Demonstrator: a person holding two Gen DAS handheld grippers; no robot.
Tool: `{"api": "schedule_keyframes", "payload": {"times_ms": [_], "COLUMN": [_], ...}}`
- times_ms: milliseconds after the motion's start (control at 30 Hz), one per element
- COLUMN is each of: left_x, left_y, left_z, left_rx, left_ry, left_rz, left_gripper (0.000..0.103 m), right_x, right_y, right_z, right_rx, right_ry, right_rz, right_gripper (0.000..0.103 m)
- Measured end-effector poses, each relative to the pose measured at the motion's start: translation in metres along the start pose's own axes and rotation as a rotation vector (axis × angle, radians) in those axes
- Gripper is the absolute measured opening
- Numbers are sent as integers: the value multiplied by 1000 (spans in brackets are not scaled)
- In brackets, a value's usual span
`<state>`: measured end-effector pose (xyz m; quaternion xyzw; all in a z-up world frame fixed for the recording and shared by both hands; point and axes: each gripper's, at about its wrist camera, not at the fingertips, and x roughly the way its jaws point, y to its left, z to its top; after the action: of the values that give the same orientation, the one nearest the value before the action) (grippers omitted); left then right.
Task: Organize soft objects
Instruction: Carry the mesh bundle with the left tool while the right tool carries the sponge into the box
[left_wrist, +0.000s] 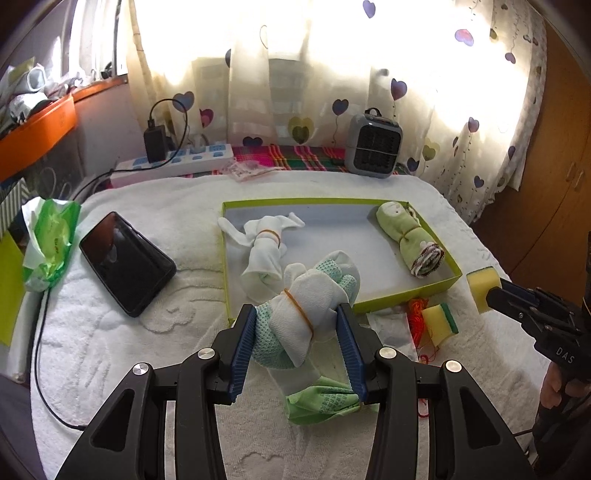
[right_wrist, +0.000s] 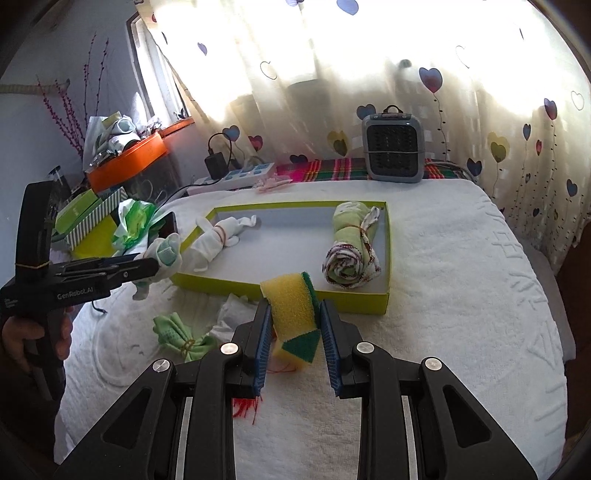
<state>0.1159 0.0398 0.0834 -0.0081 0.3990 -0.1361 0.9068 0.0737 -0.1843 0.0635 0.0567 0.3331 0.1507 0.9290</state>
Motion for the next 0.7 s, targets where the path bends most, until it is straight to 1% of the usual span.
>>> {"api": "schedule_keyframes", "payload": {"times_ms": [133, 300, 700], "left_x": [3, 11, 43], "left_y": [-1, 1, 0], "left_z": [8, 17, 39], "left_rx": [7, -12, -30], "left_ry": [-3, 2, 26], "left_rz": [3, -2, -20], "left_gripper": [43, 43, 43], "right_x": [5, 13, 47], "right_y": [1, -1, -5], "right_z": [9, 22, 50], "right_rx": [-14, -20, -34], "right_ry": [-3, -4, 33], "right_rz": [-3, -7, -12], "right_gripper": [27, 27, 27]}}
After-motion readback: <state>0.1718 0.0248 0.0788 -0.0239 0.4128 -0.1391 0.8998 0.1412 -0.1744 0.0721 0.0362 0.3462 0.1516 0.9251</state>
